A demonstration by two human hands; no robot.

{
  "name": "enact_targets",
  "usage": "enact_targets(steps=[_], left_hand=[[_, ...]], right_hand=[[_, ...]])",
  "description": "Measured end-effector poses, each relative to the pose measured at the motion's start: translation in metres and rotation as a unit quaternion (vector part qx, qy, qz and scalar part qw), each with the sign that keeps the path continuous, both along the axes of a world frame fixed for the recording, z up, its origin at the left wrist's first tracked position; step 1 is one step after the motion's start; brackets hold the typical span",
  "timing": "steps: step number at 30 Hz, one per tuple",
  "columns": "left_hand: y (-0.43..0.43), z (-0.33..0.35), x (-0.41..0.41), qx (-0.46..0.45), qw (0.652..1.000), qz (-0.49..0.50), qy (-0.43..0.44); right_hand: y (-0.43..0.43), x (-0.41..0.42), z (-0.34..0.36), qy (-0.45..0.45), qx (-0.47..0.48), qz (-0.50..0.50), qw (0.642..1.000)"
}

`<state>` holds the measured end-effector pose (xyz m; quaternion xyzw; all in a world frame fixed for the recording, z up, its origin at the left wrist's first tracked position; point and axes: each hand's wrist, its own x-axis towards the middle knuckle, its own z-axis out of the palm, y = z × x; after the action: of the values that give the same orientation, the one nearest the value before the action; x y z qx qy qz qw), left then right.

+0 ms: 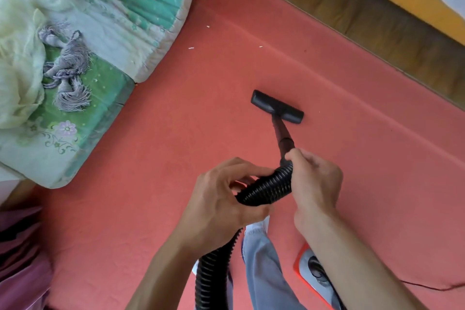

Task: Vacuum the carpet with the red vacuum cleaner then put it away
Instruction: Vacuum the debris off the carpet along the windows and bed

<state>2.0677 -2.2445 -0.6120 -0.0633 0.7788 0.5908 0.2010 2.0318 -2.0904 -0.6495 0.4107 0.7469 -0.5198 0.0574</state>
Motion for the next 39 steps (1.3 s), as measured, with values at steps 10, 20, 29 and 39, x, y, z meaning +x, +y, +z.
enact_targets(steps=[10,20,29,39], left_hand=[[0.052,-0.018,-0.025,-0.049,0.997,-0.052,-0.016],[0.095,-0.034,-0.041,-0.095,0.992,-0.079,-0.021],[0.059,0.014,-0.041,-0.043,0.981,-0.177,-0.068],[0.078,-0.007,-0.037,-0.090,0.988,-0.110,-0.057]], right_hand=[[0.036,-0.018,-0.031,-0.052,0.029,-0.094,0.994],[0.077,-0.050,-0.046,-0.083,0.054,-0.029,0.995],[0.063,0.005,0.002,-0.095,0.000,-0.123,0.988],[0.059,-0.021,-0.030,-0.089,0.022,-0.102,0.991]])
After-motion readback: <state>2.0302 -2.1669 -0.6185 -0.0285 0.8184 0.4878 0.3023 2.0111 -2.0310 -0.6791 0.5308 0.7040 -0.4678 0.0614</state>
